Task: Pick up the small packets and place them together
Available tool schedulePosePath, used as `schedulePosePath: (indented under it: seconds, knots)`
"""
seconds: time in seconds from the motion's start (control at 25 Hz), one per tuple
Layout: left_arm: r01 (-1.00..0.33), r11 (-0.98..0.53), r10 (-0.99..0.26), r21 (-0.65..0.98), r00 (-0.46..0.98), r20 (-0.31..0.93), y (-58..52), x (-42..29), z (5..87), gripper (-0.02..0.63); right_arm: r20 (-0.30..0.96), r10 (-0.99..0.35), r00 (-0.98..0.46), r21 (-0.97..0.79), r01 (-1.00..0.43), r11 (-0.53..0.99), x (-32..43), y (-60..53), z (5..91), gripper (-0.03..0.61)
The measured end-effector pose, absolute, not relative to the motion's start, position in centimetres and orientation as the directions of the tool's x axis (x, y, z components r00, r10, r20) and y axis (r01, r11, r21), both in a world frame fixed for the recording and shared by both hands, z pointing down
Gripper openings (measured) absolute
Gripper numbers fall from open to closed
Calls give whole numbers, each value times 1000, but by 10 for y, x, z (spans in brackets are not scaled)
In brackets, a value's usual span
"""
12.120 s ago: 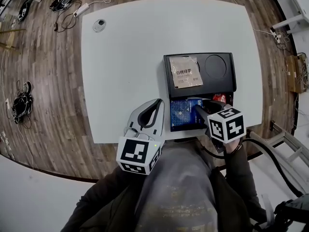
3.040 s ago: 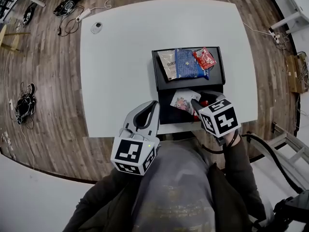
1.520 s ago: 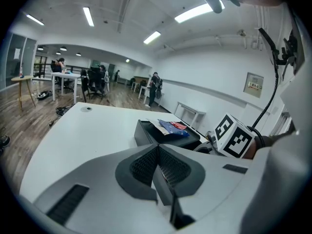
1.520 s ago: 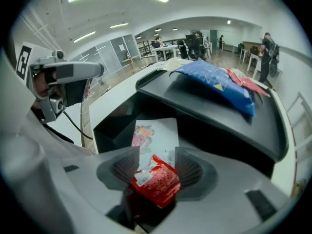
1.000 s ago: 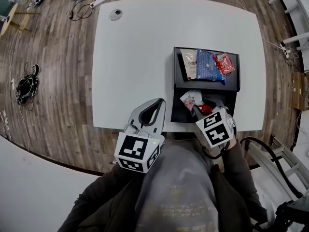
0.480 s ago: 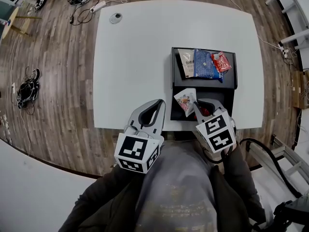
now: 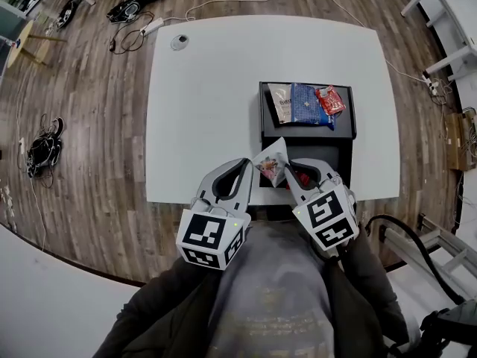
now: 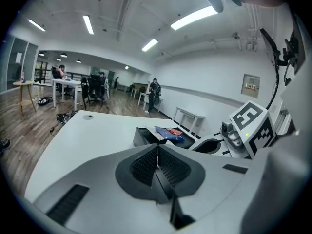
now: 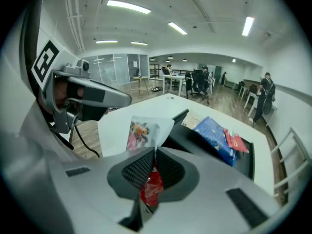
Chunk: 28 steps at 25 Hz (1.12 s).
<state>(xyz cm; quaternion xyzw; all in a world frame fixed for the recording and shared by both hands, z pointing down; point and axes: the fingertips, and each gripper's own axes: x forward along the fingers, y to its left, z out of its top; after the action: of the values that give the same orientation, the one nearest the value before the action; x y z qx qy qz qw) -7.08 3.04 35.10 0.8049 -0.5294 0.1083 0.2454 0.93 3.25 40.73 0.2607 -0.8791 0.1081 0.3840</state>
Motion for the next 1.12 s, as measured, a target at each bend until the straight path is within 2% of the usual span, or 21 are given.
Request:
schedulePosePath:
  seconds: [0.24,0.48,0.72,1.12]
  knots:
    - [-916,-305,-824,260,390,410,26,-78,338,6,690,-390,-610,17,-524,851,-8,25,389,25]
    - [-925,-286,-839,251,369,400,15,-86,332,6,653,-437,-618,-51,-612,789,3,-11,366,25]
    - [-928,-270,-844,256,356,400,0,-89,334,6,646,-512,-566,-109,-733,672,40,-74,347,25]
    - [-924,-264,-832,277,363,420,-20,-97,344,6,673,-511,-534,-123,-763,635,45,-94,355,25]
